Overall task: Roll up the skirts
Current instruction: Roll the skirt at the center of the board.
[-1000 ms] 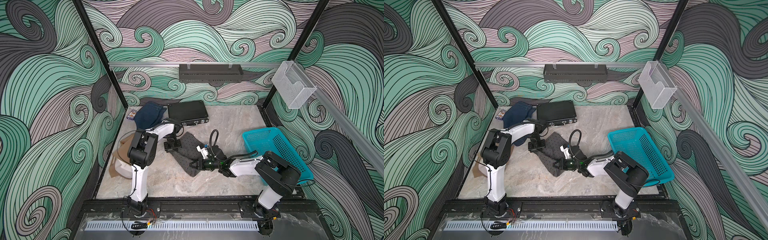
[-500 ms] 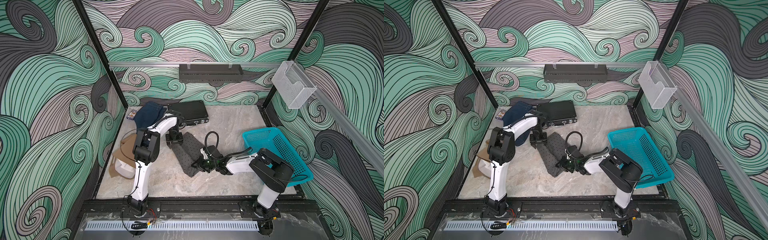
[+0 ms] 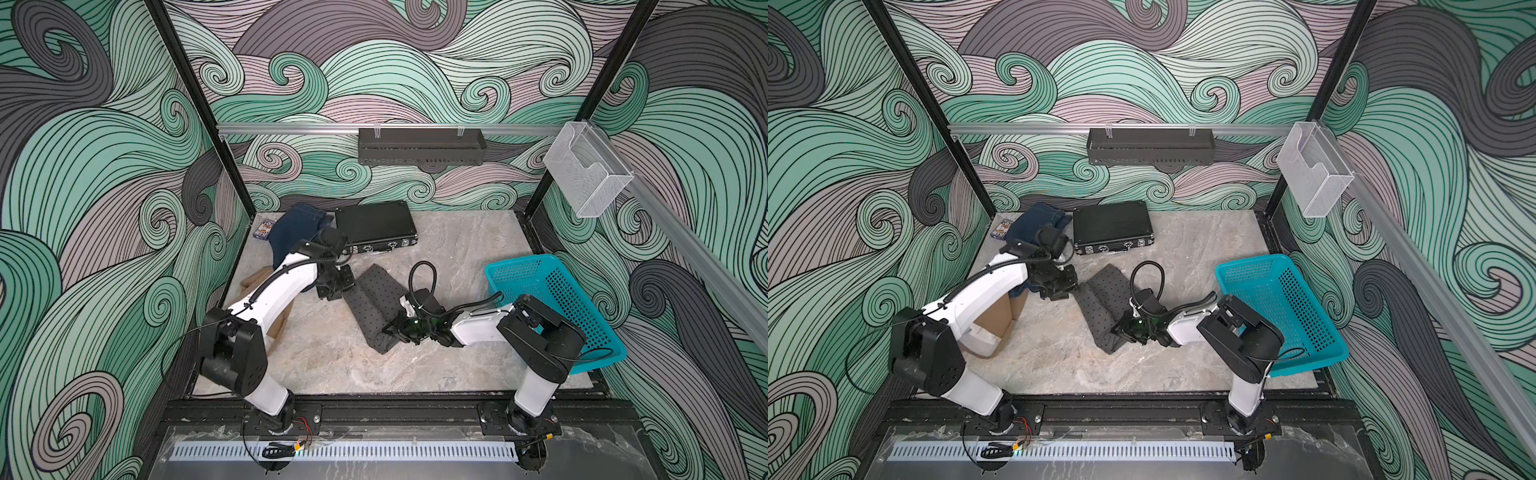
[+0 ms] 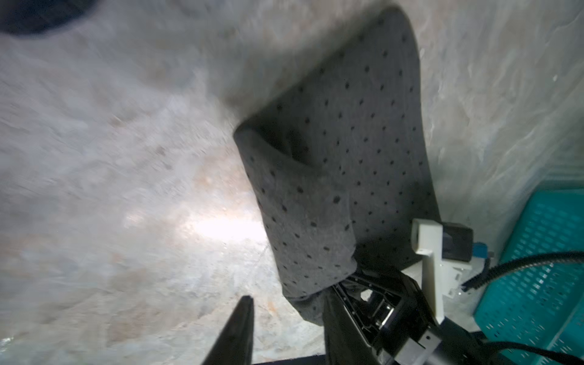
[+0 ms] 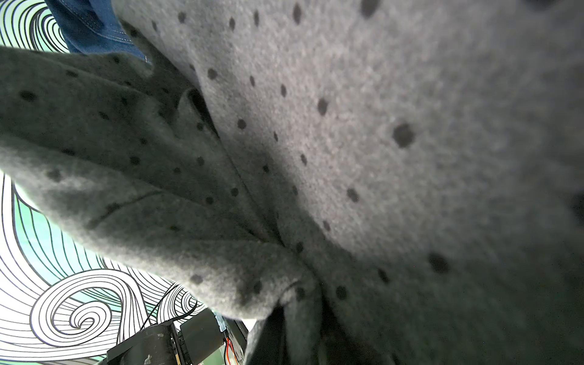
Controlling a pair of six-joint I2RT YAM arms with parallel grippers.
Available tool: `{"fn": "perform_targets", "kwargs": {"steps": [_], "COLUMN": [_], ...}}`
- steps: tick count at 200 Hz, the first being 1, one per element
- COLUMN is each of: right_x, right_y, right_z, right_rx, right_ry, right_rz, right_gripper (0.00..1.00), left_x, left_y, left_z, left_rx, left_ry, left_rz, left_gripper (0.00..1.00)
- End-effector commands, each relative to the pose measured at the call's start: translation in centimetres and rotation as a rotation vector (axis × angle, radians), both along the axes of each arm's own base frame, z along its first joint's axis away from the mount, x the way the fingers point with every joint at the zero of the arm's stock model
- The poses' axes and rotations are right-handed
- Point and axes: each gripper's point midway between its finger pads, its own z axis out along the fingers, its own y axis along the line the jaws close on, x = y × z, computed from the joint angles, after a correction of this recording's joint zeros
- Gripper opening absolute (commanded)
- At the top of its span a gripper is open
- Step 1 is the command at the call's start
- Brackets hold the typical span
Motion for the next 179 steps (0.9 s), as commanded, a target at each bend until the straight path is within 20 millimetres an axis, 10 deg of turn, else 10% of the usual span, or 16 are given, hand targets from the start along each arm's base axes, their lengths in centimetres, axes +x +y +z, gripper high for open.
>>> {"fn": "perform_targets", "kwargs": {"steps": [1,57,120,179], "right_x": [-2.8,-3.1,-2.9,-1.6], "right_y": [-4.5,-5.2,-5.6,-5.0], "right_z": [-5.9,-6.4,-6.1,-0.6], "right_rx": [-0.234,-0.272,-0.301,-0.246], "right_ry": [0.146,0.142,0.107,-0.167], "right_rz": [-0.016,0.000,0.056,0.204], "right_gripper": [0.00,0.00,0.00,0.38], "left_x": [1.2,3.4,4.3,3.2], "left_y": [-4.1,-5.9,-3.1,-1.0], "left_z": [-2.6,-6.1,-11.1,-13.4], "left_rx": [-0.166,-0.114,0.135,0.231], "left_ry": [-0.038,0.028,0.208,0.288], "left_rz": [-0.004,-0.015,0.064,0.049], "left_gripper": [0.29,0.29,0.35,0.34]}}
